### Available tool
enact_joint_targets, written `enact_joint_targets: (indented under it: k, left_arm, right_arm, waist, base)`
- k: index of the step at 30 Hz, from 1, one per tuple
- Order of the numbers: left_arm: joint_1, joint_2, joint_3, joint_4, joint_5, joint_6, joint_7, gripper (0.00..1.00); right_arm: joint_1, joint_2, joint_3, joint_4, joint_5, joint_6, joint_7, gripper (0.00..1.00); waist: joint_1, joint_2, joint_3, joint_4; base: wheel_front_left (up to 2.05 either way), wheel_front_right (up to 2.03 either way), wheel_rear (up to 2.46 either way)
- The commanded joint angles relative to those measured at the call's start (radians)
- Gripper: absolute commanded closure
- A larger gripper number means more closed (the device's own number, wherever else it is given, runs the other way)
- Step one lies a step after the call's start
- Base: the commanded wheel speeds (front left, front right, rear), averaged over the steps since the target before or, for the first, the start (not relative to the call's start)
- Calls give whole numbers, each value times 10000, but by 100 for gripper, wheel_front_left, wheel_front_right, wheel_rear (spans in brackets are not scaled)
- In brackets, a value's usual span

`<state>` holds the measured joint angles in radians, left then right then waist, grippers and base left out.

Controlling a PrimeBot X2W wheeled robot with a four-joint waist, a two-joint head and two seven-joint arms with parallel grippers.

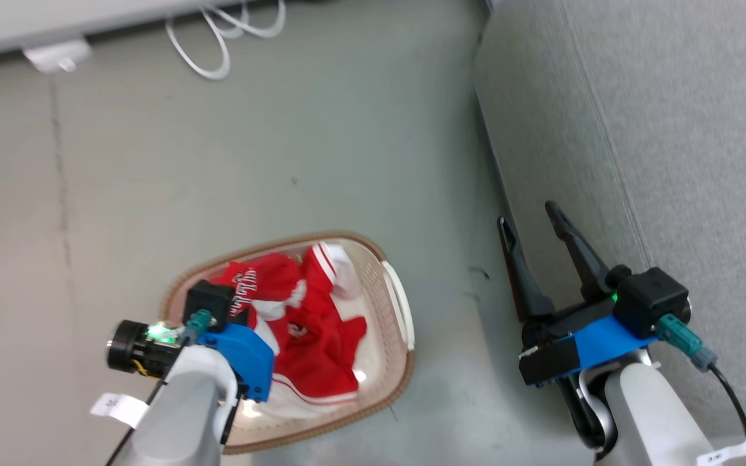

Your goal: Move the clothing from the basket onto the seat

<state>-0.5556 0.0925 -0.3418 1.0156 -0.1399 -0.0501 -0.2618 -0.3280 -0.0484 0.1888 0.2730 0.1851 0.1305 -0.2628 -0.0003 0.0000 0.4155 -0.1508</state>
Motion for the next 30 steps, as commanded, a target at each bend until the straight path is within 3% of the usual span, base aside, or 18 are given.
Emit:
enact_joint_targets:
  k: [1, 19, 30]
  left_arm:
    - [181, -41, -88, -204, 49, -44, -46, 100]
    - [51, -414, -1182, -2742, -548, -538, -48, 100]
    - [-887, -418, -2219, -3697, -1879, -341, 204, 100]
  right_arm:
    - [156, -35, -28, 64, -44, 5, -30, 0]
    - [1156, -33, -251, 564, -186, 5, 136, 0]
    - [1408, -33, 104, 431, -67, 5, 424, 0]
  waist:
    - [3, 0, -801, 545]
    - [3, 0, -3064, 1482]
    - [3, 0, -3612, 1495]
  base:
    - [0, 0, 0]
    - [0, 0, 0]
    - [0, 0, 0]
